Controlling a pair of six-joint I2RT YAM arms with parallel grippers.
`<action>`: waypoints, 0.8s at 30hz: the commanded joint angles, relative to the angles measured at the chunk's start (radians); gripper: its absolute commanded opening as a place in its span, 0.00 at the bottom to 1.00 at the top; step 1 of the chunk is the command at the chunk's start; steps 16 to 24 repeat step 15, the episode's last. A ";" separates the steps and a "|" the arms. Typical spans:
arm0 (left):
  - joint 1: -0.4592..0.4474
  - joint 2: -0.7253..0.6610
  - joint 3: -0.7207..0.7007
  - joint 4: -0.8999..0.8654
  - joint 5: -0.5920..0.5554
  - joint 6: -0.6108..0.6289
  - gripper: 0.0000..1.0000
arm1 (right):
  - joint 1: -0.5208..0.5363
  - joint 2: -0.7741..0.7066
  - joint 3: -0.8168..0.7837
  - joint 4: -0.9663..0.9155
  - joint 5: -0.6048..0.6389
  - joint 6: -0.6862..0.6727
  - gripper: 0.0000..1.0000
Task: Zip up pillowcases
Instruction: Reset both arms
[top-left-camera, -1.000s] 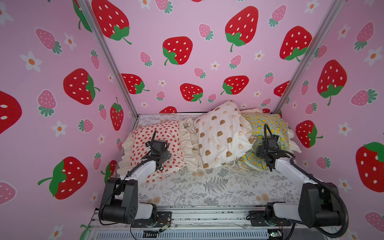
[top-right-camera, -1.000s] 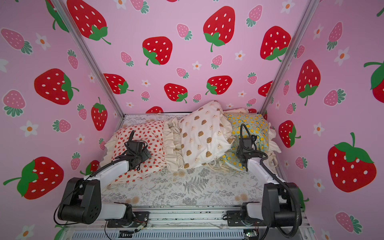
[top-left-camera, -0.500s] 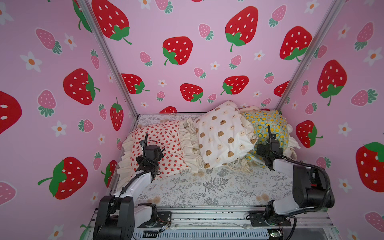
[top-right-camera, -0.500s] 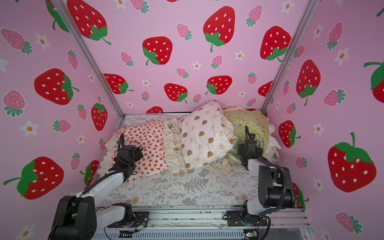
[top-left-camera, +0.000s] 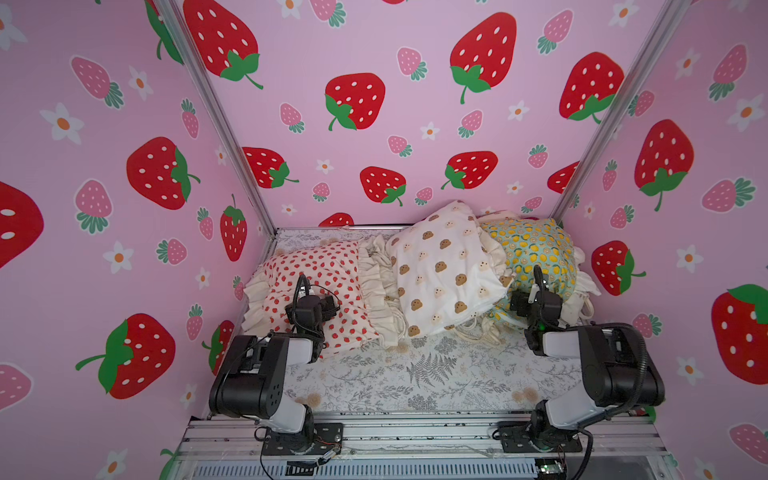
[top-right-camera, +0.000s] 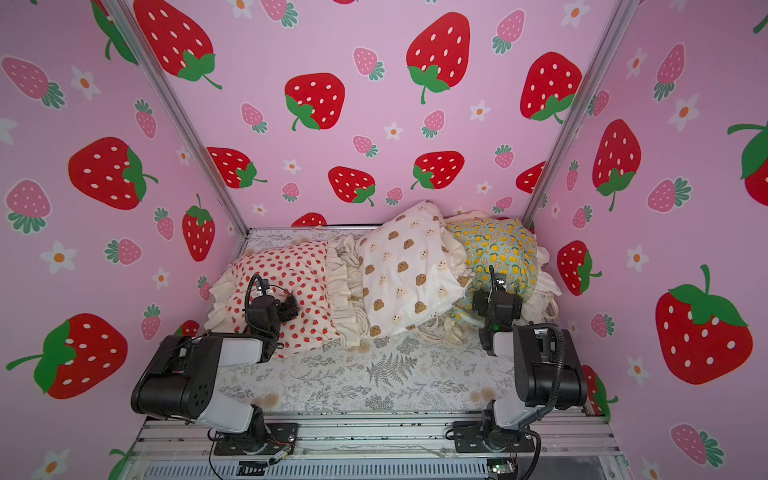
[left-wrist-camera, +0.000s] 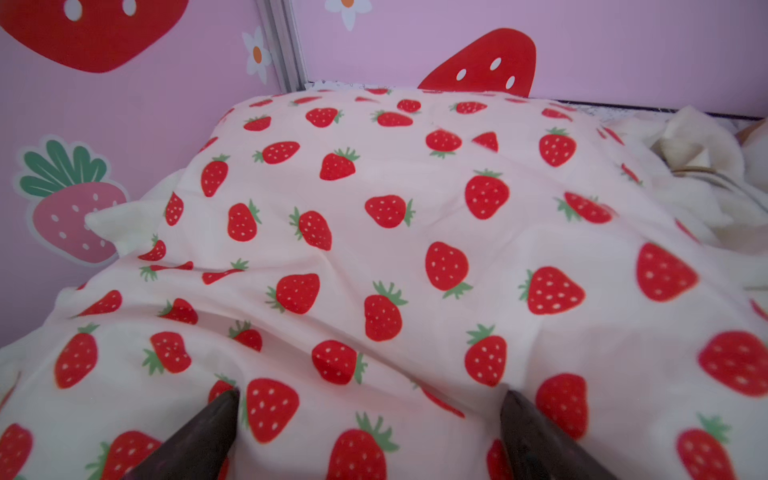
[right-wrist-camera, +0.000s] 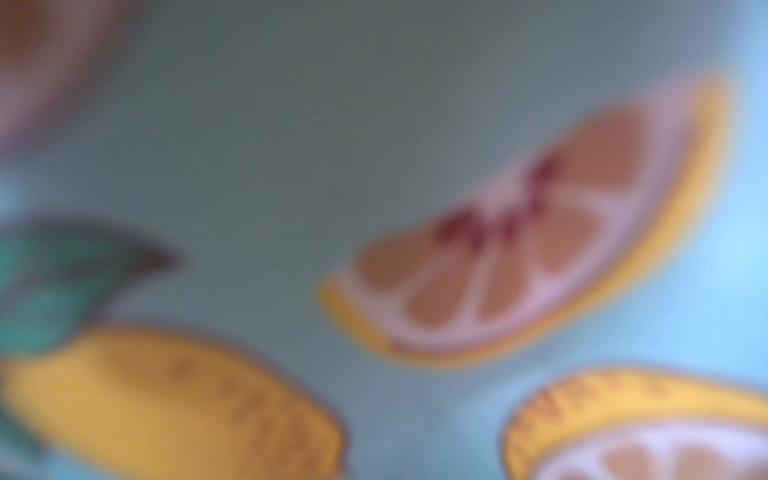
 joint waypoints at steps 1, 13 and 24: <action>-0.006 0.012 0.013 0.081 0.025 0.035 0.99 | 0.011 0.004 0.010 -0.024 0.007 -0.029 1.00; 0.009 0.006 0.039 0.014 0.010 0.005 0.99 | 0.010 0.011 0.017 -0.028 0.006 -0.030 1.00; 0.009 0.007 0.038 0.016 0.011 0.005 0.99 | 0.011 0.006 0.013 -0.028 0.004 -0.030 1.00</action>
